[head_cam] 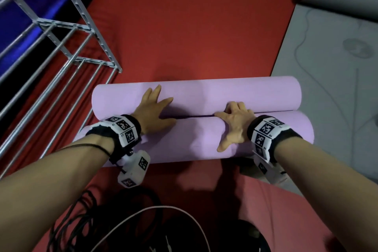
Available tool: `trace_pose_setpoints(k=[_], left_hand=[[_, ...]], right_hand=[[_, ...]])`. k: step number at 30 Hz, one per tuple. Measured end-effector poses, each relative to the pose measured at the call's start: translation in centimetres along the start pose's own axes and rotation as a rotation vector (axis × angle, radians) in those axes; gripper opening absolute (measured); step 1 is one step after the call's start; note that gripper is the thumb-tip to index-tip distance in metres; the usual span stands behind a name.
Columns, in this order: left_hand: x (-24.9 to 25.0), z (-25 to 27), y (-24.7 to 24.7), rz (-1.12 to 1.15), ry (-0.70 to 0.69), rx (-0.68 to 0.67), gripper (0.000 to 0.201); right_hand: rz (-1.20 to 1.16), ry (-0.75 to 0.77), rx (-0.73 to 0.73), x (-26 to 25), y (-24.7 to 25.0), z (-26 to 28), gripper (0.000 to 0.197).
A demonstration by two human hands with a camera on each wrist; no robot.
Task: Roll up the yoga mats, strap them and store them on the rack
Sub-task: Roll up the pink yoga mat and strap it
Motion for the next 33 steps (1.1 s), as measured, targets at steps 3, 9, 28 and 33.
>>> trace_pose_setpoints(k=[3,9,28,33], left_hand=[[-0.4,-0.1,-0.1,-0.043,0.014,0.065,0.083],[2.1,2.1,0.3,-0.189,-0.298,0.231,0.075],[-0.1,-1.6,-1.6,-0.369,-0.036,0.050,0.125],[-0.1,-0.9,-2.0,-0.514,-0.017,-0.029,0.134]], right_hand=[[0.063,-0.005,0.040,0.5,0.2,0.2,0.113],[-0.283,-0.102,0.038,2.0,0.7,-0.4,0.092],[0.258,-0.081,0.171,0.7,0.1,-1.2,0.124],[0.348,-0.144,0.264,0.2,-0.2,-1.1,0.118]])
Point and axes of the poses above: each hand's wrist, its own z-axis away from the middle knuckle, its own y-axis out of the back of the hand, x = y × z, the point moved 6 cm from there along -z, towards the middle knuckle, and after that the axes turned 4 degrees about z, right-handed, at the moved point
